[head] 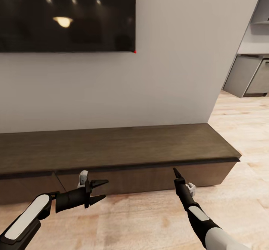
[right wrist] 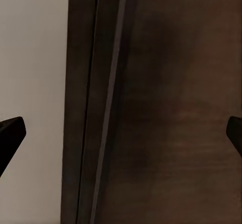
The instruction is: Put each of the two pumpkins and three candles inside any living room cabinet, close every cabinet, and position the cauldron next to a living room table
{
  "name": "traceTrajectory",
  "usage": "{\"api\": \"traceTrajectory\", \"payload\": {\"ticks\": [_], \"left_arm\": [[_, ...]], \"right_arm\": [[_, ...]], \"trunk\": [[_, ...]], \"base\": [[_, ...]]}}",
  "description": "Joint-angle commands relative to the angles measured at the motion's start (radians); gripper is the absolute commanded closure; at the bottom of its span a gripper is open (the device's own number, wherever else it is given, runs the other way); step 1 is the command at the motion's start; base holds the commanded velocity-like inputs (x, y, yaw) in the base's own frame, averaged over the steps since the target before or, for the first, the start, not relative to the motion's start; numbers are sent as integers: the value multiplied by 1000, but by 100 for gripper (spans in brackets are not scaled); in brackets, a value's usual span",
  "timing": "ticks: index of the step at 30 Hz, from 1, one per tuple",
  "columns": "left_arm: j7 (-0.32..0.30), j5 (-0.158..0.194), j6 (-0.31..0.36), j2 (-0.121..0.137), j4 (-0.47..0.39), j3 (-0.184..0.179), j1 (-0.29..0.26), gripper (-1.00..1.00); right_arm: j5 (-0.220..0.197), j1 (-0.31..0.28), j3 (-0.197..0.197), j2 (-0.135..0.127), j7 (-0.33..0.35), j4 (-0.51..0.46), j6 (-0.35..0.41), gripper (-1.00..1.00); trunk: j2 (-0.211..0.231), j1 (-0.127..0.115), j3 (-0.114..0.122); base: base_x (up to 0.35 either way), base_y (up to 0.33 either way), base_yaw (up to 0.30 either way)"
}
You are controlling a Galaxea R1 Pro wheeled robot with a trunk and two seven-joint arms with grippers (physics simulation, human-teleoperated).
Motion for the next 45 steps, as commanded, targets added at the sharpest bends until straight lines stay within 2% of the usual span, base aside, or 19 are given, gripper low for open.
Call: {"api": "traceTrajectory", "payload": {"ticks": [1,45], "left_arm": [[-10,-8,0,1,1,-2,-1,-100],[-11,-8,0,5,-2,-2,0,-100]], "right_arm": [[-1,-1,-1,0,4,1,-1,-100],[-3,-1,-2,0,-12,1,-3,-100]], "trunk": [[0,0,-1],[0,0,-1]], "base": [[25,9,0],[60,3,0]]}}
